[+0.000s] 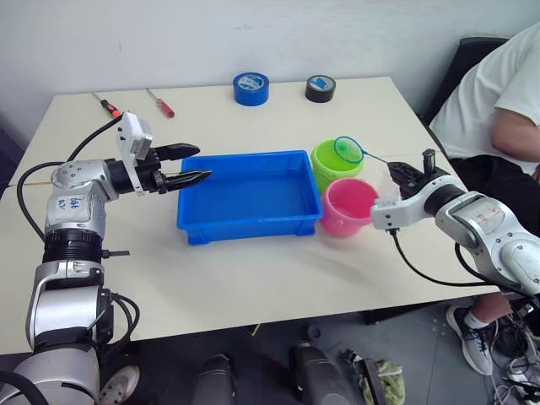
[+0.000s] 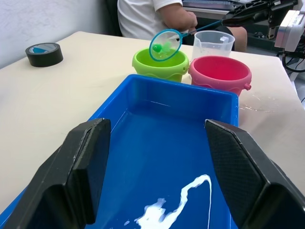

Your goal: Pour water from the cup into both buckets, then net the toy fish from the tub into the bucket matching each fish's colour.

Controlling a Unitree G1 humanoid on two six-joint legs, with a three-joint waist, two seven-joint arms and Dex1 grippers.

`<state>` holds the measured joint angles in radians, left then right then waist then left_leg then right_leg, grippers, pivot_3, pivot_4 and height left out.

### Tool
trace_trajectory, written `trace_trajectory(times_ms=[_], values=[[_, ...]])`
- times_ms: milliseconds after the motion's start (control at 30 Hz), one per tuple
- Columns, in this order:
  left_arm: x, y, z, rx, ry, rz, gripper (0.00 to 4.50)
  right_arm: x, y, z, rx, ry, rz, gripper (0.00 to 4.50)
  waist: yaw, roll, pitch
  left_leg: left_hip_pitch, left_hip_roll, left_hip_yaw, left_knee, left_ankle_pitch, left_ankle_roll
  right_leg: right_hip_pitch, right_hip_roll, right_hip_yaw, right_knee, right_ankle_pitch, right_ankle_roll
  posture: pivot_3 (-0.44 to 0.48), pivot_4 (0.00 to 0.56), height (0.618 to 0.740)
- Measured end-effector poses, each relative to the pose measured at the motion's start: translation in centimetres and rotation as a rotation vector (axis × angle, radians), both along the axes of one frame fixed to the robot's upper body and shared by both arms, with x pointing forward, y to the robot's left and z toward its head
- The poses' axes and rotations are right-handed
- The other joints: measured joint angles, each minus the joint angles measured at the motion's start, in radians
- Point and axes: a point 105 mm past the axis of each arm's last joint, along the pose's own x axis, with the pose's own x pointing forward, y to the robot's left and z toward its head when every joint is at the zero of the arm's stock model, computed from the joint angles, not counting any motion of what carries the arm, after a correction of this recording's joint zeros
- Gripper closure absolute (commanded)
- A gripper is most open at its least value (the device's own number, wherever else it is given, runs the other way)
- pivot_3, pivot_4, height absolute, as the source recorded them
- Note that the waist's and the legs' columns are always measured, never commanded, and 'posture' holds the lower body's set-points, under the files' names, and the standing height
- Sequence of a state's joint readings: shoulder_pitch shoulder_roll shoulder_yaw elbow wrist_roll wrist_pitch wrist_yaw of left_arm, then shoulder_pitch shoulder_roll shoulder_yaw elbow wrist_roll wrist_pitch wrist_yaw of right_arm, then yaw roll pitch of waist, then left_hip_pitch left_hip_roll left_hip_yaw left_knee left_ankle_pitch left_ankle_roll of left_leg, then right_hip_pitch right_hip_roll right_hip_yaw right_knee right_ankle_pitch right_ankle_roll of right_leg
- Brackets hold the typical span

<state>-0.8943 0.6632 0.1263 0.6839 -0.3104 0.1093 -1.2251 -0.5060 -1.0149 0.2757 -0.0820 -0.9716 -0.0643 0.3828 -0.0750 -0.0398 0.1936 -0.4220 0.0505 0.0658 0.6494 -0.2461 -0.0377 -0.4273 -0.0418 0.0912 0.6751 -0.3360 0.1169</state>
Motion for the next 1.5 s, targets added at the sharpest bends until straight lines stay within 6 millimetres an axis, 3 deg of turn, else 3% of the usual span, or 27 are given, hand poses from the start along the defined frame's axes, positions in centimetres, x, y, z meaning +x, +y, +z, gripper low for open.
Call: trace_trajectory(times_ms=[500,633,1067,1200,1367,1500], values=[[-0.5,-0.4,0.0,0.007,0.012,-0.051,1.04,-0.7,1.3,0.5,-0.099,-0.104,0.055,4.50,0.000,0.000,0.000,0.000,0.000,0.000,0.000,0.000,-0.001,0.000,0.000,0.000,0.001,0.000,0.000,0.000,0.150,0.734],[-0.5,-0.4,0.0,0.005,0.011,-0.050,1.04,-1.3,0.9,-1.4,-0.139,-0.092,0.039,4.50,0.004,0.000,0.000,0.000,0.000,0.000,0.001,0.000,-0.001,0.000,0.000,0.000,0.001,0.000,0.000,0.000,0.150,0.734],[-0.5,-0.4,0.0,0.005,0.011,-0.047,1.04,-1.2,1.8,-1.2,-0.060,-0.115,0.048,4.50,-0.001,0.000,0.000,0.001,-0.001,0.000,0.002,0.001,-0.001,0.000,0.000,0.000,0.004,0.000,0.000,0.000,0.150,0.734],[-0.8,-0.2,0.2,0.017,0.009,-0.054,1.04,-1.7,3.4,1.6,0.165,-0.110,0.128,4.50,-0.006,0.000,0.000,0.001,0.000,-0.001,0.001,0.001,-0.001,0.000,0.000,0.000,0.004,0.000,0.000,0.000,0.150,0.734],[-2.5,0.8,0.8,0.048,0.052,-0.099,1.04,-2.2,5.3,6.5,0.619,0.057,0.245,4.50,-0.008,0.000,0.000,0.002,0.001,-0.003,0.002,0.002,-0.002,0.002,0.001,-0.002,0.005,0.000,0.000,0.000,0.150,0.734],[-4.3,2.4,1.9,0.089,0.075,-0.102,1.04,-2.5,6.2,6.8,0.887,0.353,0.320,4.50,-0.007,0.000,0.000,0.002,0.001,-0.003,0.002,0.001,-0.001,0.003,0.001,-0.002,0.004,0.000,0.000,0.000,0.150,0.734]])
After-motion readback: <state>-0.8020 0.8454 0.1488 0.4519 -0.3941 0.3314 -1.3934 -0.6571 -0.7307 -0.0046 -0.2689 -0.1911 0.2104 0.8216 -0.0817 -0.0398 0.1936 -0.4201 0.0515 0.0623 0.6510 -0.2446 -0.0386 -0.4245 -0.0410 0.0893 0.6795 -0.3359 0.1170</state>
